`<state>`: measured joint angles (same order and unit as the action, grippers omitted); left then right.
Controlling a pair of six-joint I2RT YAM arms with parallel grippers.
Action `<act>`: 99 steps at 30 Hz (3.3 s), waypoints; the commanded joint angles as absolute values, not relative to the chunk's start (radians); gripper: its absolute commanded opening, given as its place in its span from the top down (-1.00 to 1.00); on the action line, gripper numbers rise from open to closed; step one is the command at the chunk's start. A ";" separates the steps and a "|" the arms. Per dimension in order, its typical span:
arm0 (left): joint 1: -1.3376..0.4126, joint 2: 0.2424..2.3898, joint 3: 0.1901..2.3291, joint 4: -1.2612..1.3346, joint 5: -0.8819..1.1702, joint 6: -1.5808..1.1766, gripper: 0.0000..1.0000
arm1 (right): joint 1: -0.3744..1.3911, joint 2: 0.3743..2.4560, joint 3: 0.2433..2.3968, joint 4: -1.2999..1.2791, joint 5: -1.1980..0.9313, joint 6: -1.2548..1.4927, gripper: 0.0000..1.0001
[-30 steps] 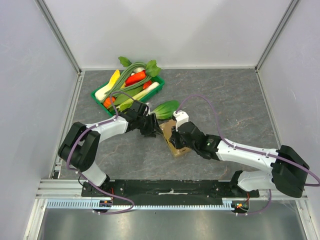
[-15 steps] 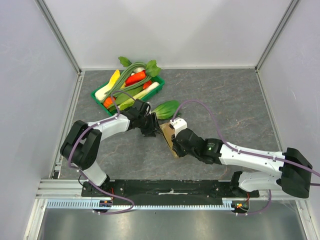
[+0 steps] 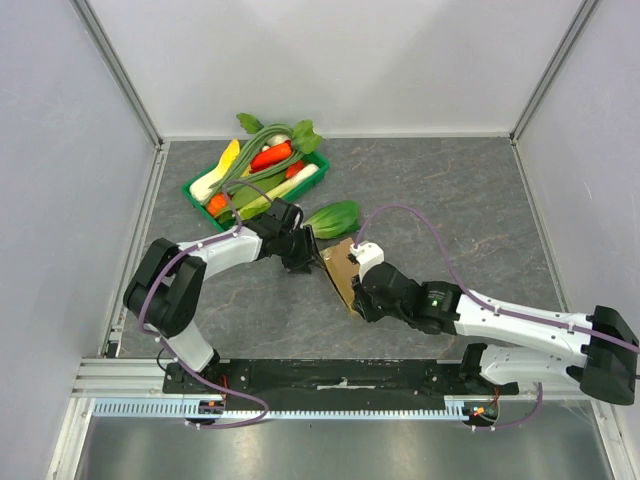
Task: Unpack the express box
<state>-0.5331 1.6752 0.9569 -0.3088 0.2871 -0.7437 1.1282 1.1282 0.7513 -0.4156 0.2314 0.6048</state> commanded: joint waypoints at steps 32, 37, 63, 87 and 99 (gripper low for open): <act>-0.517 1.422 0.905 -0.218 0.226 -0.700 -0.31 | 1.020 1.163 0.974 -0.683 0.696 0.747 1.00; -0.517 1.408 0.865 -0.302 0.126 -0.729 -0.23 | 0.948 1.255 0.939 -0.585 0.563 0.635 1.00; -0.528 1.617 1.077 -0.376 0.043 -0.636 -0.05 | 1.134 1.134 1.015 -0.669 0.489 0.750 1.00; -0.994 1.262 0.638 -0.155 0.158 -0.771 0.03 | 0.649 1.634 1.267 -0.367 0.016 0.288 1.00; -0.937 1.397 0.680 -0.152 -0.024 -0.894 0.01 | 0.634 1.416 1.048 -0.492 -0.023 0.348 1.00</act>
